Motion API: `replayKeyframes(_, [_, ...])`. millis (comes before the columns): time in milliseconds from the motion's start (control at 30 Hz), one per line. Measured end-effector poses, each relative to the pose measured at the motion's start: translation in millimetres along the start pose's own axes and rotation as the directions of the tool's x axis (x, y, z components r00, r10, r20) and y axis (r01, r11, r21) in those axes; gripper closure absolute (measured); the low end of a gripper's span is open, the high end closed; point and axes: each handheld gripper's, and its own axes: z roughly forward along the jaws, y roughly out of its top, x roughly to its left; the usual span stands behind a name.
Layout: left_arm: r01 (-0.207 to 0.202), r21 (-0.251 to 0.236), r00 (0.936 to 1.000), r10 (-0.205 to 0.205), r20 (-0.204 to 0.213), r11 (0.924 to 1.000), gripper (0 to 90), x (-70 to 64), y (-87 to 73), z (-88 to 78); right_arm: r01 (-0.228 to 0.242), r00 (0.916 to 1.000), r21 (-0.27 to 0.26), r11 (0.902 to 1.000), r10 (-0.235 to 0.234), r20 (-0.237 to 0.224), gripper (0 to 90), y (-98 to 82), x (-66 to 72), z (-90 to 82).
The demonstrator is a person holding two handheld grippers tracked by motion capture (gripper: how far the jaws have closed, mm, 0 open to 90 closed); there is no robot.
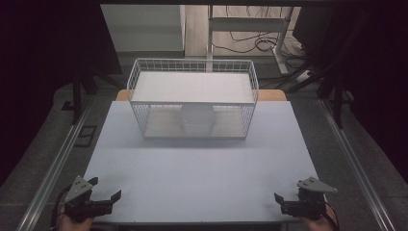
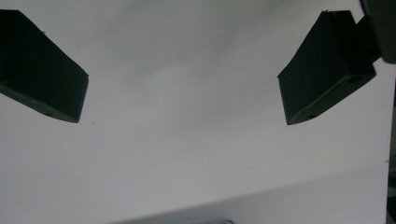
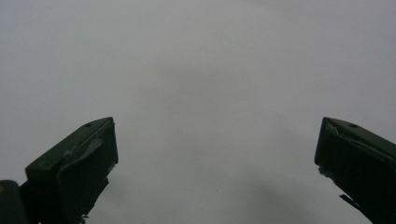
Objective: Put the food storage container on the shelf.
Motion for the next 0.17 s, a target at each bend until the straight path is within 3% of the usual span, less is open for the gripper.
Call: replayKeyframes(167, [0.004, 0.002, 1.0000, -0.004, 0.003, 1.0000, 1.7, 0.4, 0.4, 0.6, 0.026, 0.9997, 0.041, 0.9988, -0.026, 0.004, 0.0, -1.5, 3.2, 4.6])
